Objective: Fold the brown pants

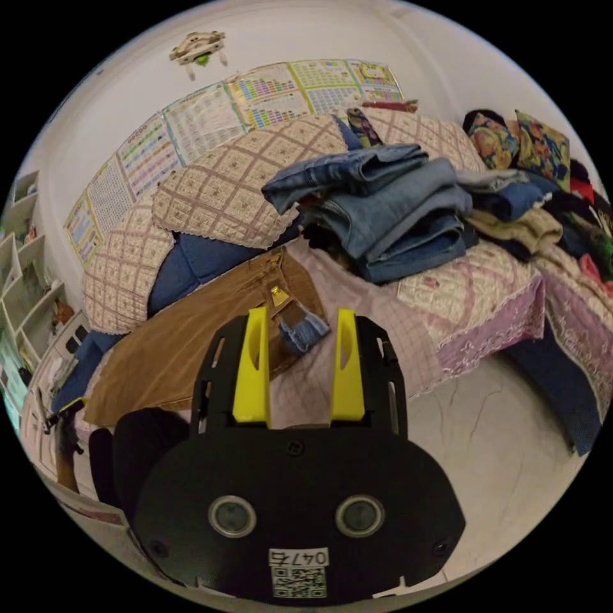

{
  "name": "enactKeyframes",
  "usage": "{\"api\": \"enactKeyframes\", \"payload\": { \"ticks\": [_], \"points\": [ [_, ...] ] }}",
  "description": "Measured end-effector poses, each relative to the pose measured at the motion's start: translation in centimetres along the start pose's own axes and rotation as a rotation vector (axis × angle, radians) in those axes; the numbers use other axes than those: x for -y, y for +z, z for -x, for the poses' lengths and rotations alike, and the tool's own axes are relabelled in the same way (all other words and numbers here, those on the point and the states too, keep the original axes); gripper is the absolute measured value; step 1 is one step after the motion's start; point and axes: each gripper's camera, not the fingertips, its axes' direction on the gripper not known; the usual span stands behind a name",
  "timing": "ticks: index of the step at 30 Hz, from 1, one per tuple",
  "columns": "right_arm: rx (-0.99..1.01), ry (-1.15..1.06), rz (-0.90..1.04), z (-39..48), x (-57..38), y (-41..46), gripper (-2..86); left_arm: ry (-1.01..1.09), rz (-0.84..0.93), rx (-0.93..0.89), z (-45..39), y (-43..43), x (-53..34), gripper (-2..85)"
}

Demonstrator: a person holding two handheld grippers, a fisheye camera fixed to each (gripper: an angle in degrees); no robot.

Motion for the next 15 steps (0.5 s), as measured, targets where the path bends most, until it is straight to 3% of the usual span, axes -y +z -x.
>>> {"api": "enactKeyframes", "payload": {
  "ticks": [6, 11, 15],
  "points": [
    [0.113, 0.106, 0.029, -1.3, -0.5, 2.9, 8.2, 0.028, -0.141, -0.087, -0.9, -0.1, 3.9, -0.9],
    [0.156, 0.148, 0.068, 0.3, 1.1, 6.0, 3.8, 0.076, -0.156, -0.137, -1.8, 1.0, 6.5, -0.9],
    [0.058, 0.02, 0.032, 4.6, 3.6, 4.9, 0.9, 0.071, -0.152, -0.103, -1.8, 2.0, 8.6, -1.0]
  ]
}}
